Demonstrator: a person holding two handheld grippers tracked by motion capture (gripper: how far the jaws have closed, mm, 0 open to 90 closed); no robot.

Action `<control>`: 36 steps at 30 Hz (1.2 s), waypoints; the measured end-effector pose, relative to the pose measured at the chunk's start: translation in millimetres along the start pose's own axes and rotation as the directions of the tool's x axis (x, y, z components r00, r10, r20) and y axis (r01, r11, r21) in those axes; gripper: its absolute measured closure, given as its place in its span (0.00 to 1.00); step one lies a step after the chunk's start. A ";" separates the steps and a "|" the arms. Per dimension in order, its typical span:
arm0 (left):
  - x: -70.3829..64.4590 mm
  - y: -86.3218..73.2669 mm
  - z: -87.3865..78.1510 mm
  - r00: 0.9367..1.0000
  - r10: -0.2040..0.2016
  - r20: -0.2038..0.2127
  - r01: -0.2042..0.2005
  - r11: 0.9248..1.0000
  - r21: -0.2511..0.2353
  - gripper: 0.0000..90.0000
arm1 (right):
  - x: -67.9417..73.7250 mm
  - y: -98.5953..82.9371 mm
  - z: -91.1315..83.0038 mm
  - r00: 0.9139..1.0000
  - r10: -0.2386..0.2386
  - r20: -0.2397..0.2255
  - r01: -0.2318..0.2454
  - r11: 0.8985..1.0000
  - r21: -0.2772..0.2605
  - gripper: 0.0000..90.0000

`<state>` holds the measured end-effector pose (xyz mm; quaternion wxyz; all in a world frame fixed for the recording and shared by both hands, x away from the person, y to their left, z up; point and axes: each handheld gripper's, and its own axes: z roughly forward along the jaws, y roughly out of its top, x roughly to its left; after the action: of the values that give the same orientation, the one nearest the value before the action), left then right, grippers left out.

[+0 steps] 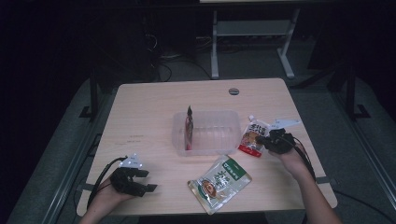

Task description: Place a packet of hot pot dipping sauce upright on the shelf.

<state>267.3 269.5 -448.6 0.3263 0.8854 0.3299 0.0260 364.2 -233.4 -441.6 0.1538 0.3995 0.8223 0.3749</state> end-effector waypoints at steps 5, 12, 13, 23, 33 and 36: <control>1.3 -0.9 -0.8 1.000 0.003 -0.001 -0.003 1.000 0.002 0.35 | -8.9 5.4 17.4 1.000 0.001 0.023 -0.002 1.000 0.030 1.00; 1.8 -1.0 -0.8 1.000 0.002 -0.003 -0.002 1.000 0.003 0.35 | -17.3 8.2 33.1 0.999 0.015 0.041 -0.016 0.999 0.038 1.00; 1.9 -1.1 -0.6 1.000 0.000 -0.004 0.000 1.000 0.003 0.35 | -18.1 9.5 34.8 0.999 0.008 0.044 -0.010 0.999 0.040 1.00; 1.6 -2.2 -1.1 1.000 -0.011 -0.006 0.011 1.000 -0.003 0.35 | -17.1 7.1 42.0 0.999 0.002 0.047 -0.007 0.995 0.102 1.00; 2.9 -2.8 -3.8 1.000 0.001 -0.010 -0.001 1.000 0.001 0.35 | -4.4 -1.0 24.4 0.999 -0.012 0.048 0.003 0.983 0.184 1.00; 2.4 -2.6 -4.2 1.000 0.001 -0.011 -0.001 1.000 0.001 0.35 | -1.3 -6.7 17.0 0.999 -0.002 0.039 -0.006 0.981 0.192 1.00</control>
<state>266.6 274.8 -447.2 0.3239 0.8856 0.3315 0.0311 370.8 -228.7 -458.0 0.1300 0.4204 0.8511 0.2864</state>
